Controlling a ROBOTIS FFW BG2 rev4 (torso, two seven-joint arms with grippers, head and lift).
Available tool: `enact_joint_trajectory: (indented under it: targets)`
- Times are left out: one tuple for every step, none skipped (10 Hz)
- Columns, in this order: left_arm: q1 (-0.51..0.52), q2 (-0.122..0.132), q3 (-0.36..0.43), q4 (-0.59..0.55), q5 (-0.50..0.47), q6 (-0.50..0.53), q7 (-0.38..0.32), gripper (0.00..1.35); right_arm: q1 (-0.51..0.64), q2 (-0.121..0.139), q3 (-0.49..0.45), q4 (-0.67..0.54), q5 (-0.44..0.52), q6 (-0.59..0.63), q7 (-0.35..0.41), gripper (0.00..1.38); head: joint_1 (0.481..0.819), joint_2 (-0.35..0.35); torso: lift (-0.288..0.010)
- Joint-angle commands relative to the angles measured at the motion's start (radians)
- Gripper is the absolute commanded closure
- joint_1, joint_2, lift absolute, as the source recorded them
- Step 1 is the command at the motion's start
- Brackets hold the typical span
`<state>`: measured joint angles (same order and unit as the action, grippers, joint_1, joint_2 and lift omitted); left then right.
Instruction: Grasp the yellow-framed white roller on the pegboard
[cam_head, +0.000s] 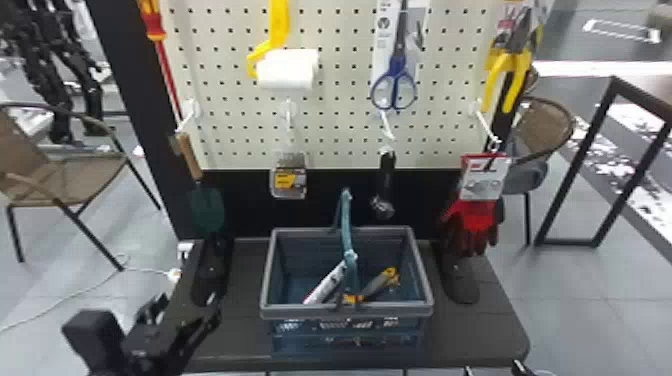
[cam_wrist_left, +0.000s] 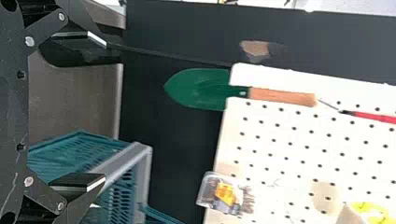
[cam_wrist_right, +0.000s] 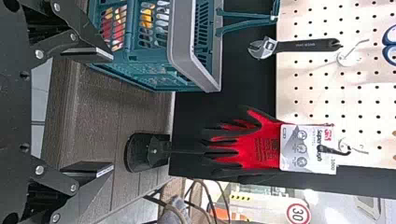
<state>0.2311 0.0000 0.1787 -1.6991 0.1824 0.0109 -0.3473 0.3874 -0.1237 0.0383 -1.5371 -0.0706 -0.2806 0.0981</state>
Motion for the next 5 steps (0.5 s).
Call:
enact_joint_trajectory:
  targets:
    - [-0.05, -0.003, 0.027, -0.088, -0.008, 0.135, -0.042, 0.28, -0.001, -0.004, 0.0, 0.0, 0.0, 0.003, 0.0, 0.45, 0.549, 0.0, -0.1]
    - [-0.101, -0.003, 0.061, -0.122, -0.021, 0.215, -0.101, 0.28, -0.001, -0.005, 0.0, 0.0, 0.002, 0.009, 0.0, 0.45, 0.549, 0.0, -0.1]
    - [-0.161, -0.003, 0.088, -0.149, -0.066, 0.282, -0.165, 0.28, -0.002, -0.011, 0.0, 0.0, 0.003, 0.017, 0.0, 0.45, 0.549, 0.0, -0.1]
    - [-0.225, -0.003, 0.108, -0.163, -0.093, 0.359, -0.237, 0.28, -0.005, -0.017, 0.0, -0.001, 0.003, 0.02, 0.0, 0.45, 0.549, 0.0, -0.1]
    - [-0.28, -0.003, 0.119, -0.168, -0.104, 0.409, -0.285, 0.28, -0.008, -0.019, 0.002, -0.001, 0.005, 0.026, 0.0, 0.45, 0.549, 0.0, -0.1]
